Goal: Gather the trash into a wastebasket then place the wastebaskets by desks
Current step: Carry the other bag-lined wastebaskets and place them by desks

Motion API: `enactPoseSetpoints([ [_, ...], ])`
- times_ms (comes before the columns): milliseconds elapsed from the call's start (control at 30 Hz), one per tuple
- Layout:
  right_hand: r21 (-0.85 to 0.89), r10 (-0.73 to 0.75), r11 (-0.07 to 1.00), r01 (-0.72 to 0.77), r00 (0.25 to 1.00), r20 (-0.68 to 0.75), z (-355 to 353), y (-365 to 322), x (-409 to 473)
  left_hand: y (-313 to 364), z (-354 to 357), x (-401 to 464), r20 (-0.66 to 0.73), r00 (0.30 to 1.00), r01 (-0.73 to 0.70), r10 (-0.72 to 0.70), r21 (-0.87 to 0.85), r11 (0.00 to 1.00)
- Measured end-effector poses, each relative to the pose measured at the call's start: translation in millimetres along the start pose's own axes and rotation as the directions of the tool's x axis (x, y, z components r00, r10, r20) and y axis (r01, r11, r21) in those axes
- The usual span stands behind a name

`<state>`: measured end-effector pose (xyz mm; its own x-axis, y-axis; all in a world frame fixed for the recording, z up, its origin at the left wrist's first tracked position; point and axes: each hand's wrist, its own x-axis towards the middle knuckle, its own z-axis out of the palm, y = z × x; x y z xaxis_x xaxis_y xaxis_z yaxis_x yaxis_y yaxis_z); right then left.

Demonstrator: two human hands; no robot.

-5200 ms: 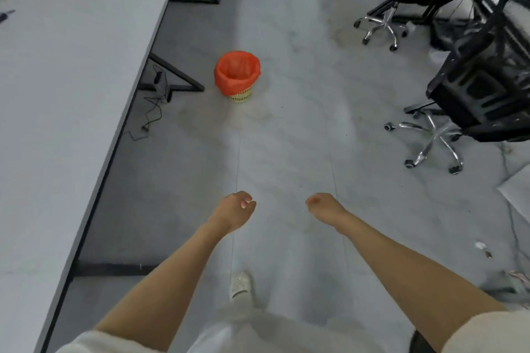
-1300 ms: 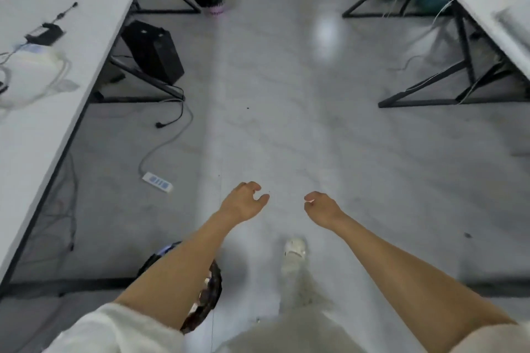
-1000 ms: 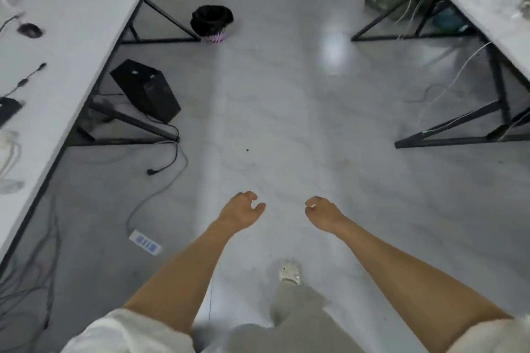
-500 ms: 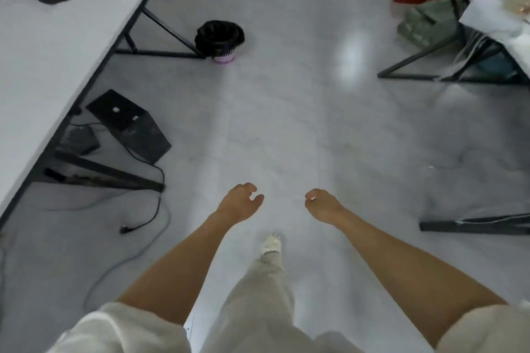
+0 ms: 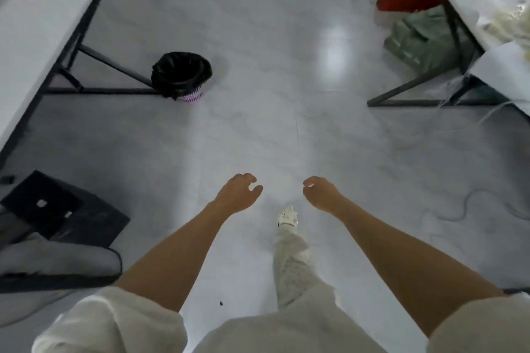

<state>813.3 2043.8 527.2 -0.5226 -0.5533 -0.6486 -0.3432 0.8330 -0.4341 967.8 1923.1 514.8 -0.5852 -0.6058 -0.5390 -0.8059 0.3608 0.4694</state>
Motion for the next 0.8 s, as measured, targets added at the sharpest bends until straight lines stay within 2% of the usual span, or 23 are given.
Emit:
enactPoseSetpoints([
  [200,-0.027,0.010,1.000,-0.008,0.998,0.066,-96,-71,172,51,-95,168,-0.011,0.995,0.100,-0.101,-0.025,0.995],
  [300,-0.073,-0.015,0.997,0.023,0.994,0.108,-136,-118,222,62,-137,219,-0.041,0.989,0.136,-0.140,-0.092,0.986],
  [467,-0.091,-0.053,0.994,0.067,0.987,0.150,-189,-208,340,59,-211,328,0.005,0.970,0.243,-0.244,-0.131,0.961],
  [667,-0.108,-0.067,0.991,0.084,0.986,0.154,-248,-319,485,52,-316,493,0.011,0.970,0.241,-0.243,-0.160,0.957],
  [800,-0.128,-0.074,0.988,0.088,0.991,0.107,-304,-406,580,56,-405,610,-0.038,0.978,0.194,-0.203,-0.174,0.965],
])
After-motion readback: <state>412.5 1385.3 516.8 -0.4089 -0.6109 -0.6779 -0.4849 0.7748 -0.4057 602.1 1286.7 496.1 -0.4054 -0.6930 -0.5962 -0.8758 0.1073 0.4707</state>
